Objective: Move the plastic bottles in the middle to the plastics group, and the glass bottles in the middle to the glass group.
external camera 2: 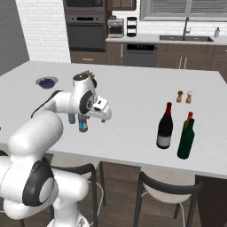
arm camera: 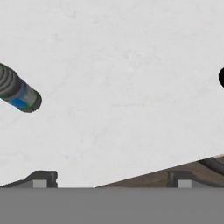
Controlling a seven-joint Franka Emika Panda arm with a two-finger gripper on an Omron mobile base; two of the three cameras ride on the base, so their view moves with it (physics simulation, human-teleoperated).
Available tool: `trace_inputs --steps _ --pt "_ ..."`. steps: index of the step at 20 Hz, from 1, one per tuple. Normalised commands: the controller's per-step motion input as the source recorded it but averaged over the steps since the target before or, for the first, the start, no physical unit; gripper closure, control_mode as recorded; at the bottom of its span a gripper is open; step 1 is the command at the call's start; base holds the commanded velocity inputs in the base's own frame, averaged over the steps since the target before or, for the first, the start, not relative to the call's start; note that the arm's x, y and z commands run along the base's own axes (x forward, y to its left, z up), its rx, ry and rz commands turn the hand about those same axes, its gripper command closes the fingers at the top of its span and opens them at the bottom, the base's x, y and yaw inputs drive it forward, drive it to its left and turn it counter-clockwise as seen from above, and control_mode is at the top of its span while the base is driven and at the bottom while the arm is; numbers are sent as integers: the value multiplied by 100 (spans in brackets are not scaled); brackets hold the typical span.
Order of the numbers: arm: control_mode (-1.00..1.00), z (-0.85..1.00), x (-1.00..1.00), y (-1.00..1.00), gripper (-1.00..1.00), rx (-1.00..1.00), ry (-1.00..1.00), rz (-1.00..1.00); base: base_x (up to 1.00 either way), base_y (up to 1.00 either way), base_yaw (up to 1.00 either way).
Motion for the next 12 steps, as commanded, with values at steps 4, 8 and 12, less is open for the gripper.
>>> trace_inputs --steps 4,8,12 --pt "-100 2 41 75 -100 1 0 10 0 0 0" --pt "-100 0 38 63 -100 1 0 13 0 0 0" --pt "-100 7 40 47 -100 5 0 18 0 0 0"
